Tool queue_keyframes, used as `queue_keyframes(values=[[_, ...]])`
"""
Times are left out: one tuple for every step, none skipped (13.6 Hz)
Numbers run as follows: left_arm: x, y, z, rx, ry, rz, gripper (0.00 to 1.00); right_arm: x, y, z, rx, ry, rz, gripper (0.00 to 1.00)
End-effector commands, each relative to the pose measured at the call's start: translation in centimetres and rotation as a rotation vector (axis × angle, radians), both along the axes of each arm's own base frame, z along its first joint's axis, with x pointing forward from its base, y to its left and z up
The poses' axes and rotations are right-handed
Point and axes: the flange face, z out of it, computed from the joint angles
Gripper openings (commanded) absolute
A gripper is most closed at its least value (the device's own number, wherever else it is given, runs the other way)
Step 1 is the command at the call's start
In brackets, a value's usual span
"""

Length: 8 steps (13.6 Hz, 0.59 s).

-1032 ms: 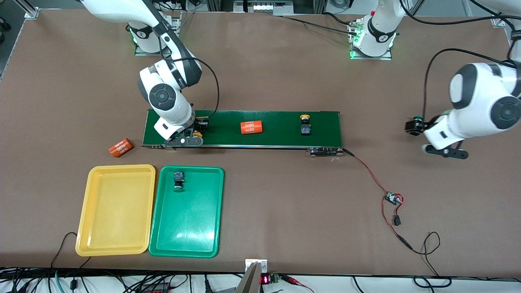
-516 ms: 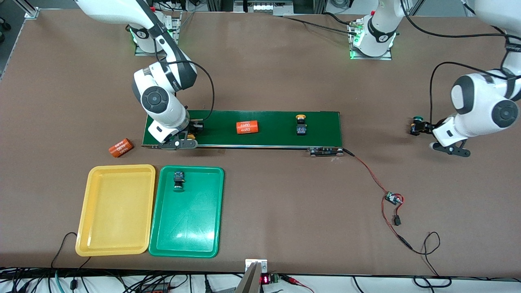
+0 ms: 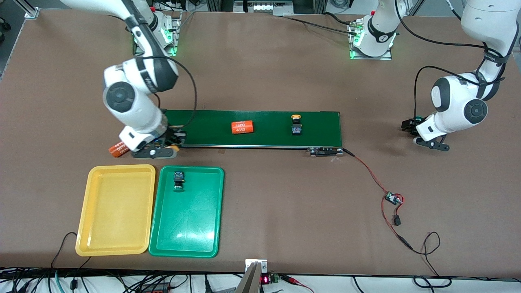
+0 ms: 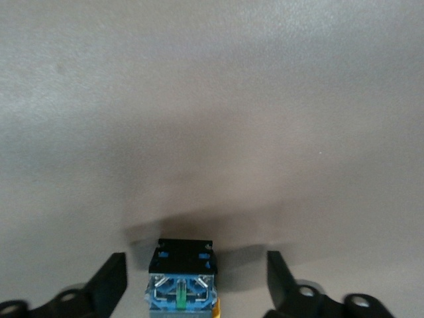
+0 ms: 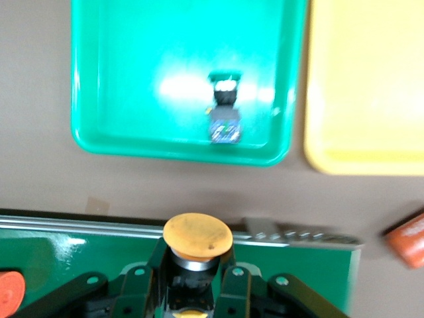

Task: Sort buttons by color to trays
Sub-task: 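Carry the yellow button toward the yellow tray with the right gripper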

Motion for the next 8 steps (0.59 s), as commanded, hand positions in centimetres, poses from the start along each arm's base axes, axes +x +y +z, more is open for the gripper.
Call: queue_keyframes(values=[[0.0, 0.5, 0.3, -0.003, 0.002, -0.042, 0.31, 2.5, -4.1, 3.1, 0.006, 0.007, 0.044, 0.21], [-0.1, 0.5, 0.4, -0.008, 0.018, -0.049, 0.20, 3.3, -5.8, 3.7, 0.007, 0.002, 0.055, 0.21], [-0.2, 0.5, 0.6, -0.013, 0.039, -0.050, 0.14, 3.9, -7.5, 3.9, 0.007, -0.003, 0.067, 0.21], [0.0, 0.6, 1.2, -0.014, 0.052, -0.047, 0.11, 4.7, -9.6, 3.5, 0.008, -0.003, 0.084, 0.21], [0.6, 0.7, 2.5, -0.013, 0.058, -0.041, 0.10, 5.3, -11.2, 3.1, 0.011, -0.005, 0.109, 0.21], [1.9, 0.9, 4.1, -0.016, 0.076, -0.040, 0.10, 6.3, -12.2, 3.0, 0.013, -0.016, 0.121, 0.21], [3.2, 0.6, 5.8, -0.026, 0.107, -0.037, 0.10, 7.3, -13.5, 2.8, 0.014, -0.025, 0.131, 0.21], [4.7, -0.1, 7.8, -0.031, 0.134, -0.040, 0.10, 8.3, -14.7, 2.4, 0.014, -0.031, 0.154, 0.21]])
